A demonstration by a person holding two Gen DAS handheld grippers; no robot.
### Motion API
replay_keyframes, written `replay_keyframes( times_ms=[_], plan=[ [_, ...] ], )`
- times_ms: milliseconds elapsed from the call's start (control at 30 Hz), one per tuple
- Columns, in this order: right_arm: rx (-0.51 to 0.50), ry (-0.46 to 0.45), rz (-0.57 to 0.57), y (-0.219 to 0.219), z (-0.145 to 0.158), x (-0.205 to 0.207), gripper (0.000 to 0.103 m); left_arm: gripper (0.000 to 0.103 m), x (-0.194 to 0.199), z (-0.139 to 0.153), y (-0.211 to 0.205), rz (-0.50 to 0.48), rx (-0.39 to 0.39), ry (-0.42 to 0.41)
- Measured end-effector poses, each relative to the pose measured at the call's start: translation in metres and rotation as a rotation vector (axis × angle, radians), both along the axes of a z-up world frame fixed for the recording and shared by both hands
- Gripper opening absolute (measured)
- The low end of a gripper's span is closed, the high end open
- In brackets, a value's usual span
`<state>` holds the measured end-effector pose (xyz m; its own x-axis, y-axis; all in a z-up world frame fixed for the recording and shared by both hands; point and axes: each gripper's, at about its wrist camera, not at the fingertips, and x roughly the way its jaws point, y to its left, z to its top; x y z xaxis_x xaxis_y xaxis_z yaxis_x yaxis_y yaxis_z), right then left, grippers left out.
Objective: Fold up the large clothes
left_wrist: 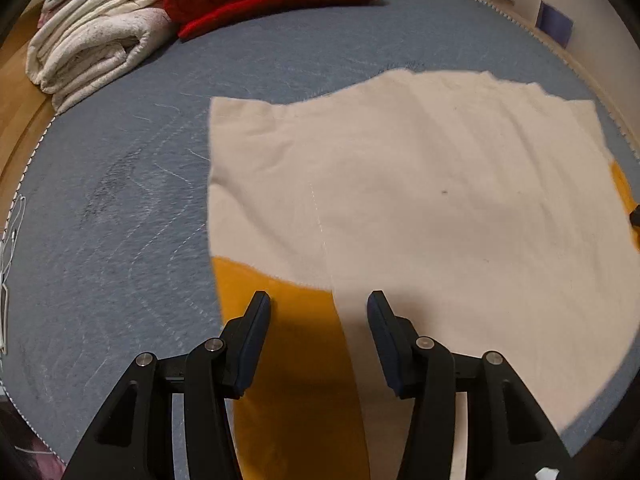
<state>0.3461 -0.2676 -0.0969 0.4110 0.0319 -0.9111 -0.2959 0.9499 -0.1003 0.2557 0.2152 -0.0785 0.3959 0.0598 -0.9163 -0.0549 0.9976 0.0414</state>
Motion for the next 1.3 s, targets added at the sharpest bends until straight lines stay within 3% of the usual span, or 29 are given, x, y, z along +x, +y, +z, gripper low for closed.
replay_keyframes(
  times_ms=[133, 267, 367, 433, 533, 567, 633, 733, 767, 833, 933, 1033, 1167, 1233, 1300],
  plan=[
    [-0.031, -0.016, 0.039, -0.010, 0.016, -0.027, 0.053, 0.047, -0.028, 0.008, -0.003, -0.084, -0.042, 0.020],
    [-0.109, 0.075, 0.049, -0.028, -0.005, -0.051, 0.053, 0.047, -0.061, -0.020, -0.002, -0.159, 0.024, 0.142],
    [-0.109, 0.168, 0.014, -0.053, -0.016, -0.062, 0.053, 0.050, -0.081, -0.022, 0.012, -0.148, 0.043, 0.158],
    [-0.143, 0.184, 0.002, -0.063, -0.016, -0.067, 0.053, 0.048, -0.091, -0.018, 0.022, -0.108, 0.055, 0.174],
    [-0.240, 0.171, -0.043, -0.077, -0.006, -0.076, 0.053, 0.027, -0.105, 0.004, 0.033, -0.046, 0.110, 0.158],
    [-0.239, 0.150, -0.069, -0.081, 0.003, -0.078, 0.053, 0.018, -0.110, 0.016, 0.033, -0.021, 0.121, 0.127],
    [-0.180, 0.035, -0.135, -0.084, 0.042, -0.085, 0.053, 0.018, -0.124, 0.057, 0.032, 0.045, 0.077, -0.001],
    [-0.048, -0.210, -0.178, -0.070, 0.114, -0.114, 0.053, 0.018, -0.151, 0.106, 0.018, 0.124, 0.017, -0.171],
    [0.009, -0.301, -0.183, -0.061, 0.139, -0.132, 0.053, 0.018, -0.161, 0.117, 0.011, 0.138, -0.012, -0.208],
    [0.110, -0.396, -0.174, -0.046, 0.164, -0.165, 0.053, 0.018, -0.174, 0.125, 0.001, 0.154, -0.076, -0.254],
    [0.204, -0.447, -0.127, -0.015, 0.172, -0.209, 0.054, 0.018, -0.180, 0.113, -0.007, 0.161, -0.146, -0.282],
    [0.249, -0.389, -0.068, 0.018, 0.162, -0.229, 0.054, 0.012, -0.185, 0.090, -0.022, 0.174, -0.215, -0.271],
    [0.164, -0.415, 0.056, 0.056, 0.147, -0.244, 0.054, 0.012, -0.182, 0.039, -0.021, 0.214, -0.292, -0.227],
    [0.142, -0.379, 0.099, 0.065, 0.131, -0.235, 0.054, 0.013, -0.181, 0.024, -0.023, 0.260, -0.308, -0.174],
    [0.130, -0.334, 0.124, 0.069, 0.113, -0.225, 0.054, 0.018, -0.175, 0.016, -0.016, 0.303, -0.393, -0.156]
  ],
)
